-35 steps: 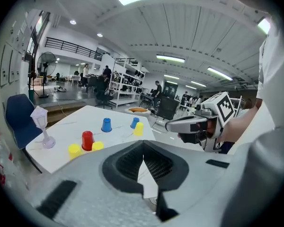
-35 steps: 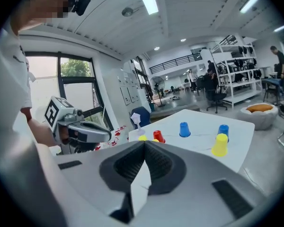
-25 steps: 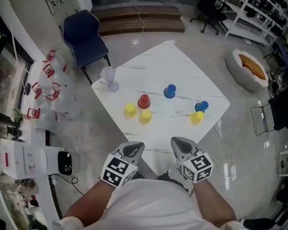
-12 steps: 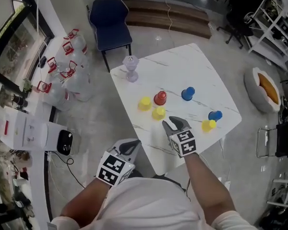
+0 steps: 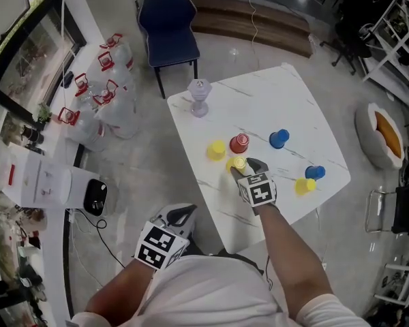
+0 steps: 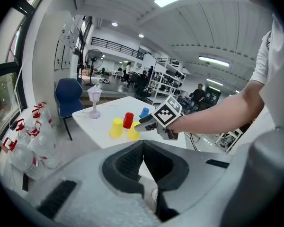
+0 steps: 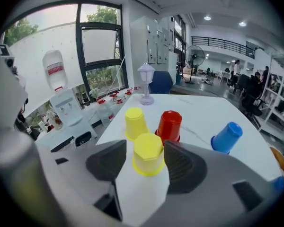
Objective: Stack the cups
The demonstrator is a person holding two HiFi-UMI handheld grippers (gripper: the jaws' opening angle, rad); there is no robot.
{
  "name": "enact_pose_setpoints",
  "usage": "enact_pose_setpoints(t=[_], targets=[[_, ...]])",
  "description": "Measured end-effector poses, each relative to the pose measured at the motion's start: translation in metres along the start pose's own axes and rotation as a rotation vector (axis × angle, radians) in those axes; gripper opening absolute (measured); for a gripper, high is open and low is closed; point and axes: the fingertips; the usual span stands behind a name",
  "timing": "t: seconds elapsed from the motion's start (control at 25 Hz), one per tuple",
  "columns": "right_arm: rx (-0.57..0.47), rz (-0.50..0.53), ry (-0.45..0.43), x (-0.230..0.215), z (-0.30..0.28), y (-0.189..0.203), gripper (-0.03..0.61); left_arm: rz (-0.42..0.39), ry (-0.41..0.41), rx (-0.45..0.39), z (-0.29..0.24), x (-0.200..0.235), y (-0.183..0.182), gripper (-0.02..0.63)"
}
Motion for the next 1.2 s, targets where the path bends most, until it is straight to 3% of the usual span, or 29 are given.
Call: enact_pose_setpoints(t=[0.16,0.44,0.92,1.0,1.04,1.2], targets=[[0.011,-0.007,0.000,-0.002,-0.004,0.002,0.207,0.000,0.012,0.005,-0.003,0.002,0.001,0.009],[-0.031,0.000,-0.021,0.013,0.029,0.000,0.206,-0.009,0.032,-0.003,-0.010,0.001,-0.005,0.009],[0.031,-0.023,-0.024,0.037,0.072,0.057,0.208,-0.042,0.085,0.008,-0.025,-0.015,-0.012,0.009],[0.030,-0.041,-0.033,0.039,0.073,0.059,0.230,-0.046,0.091,0.013,-0.026,-0.018,-0.011,0.009],[0.027,-0.046,-0.038,0.039,0.074,0.059,0.277,-0.048,0.092,0.015,-0.026,-0.019,-0.010,0.009],[-0.008,-0.050,-0.026,0.035,0.081,0.050,0.273,-0.051,0.090,0.018,-0.027,-0.019,-0.009,0.009]])
Point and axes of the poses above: the fingertips, and each gripper's own axes: z backward along the fingers, x to its left, y out of its underside, and after that the axes turned 8 degrees about -x, right-handed
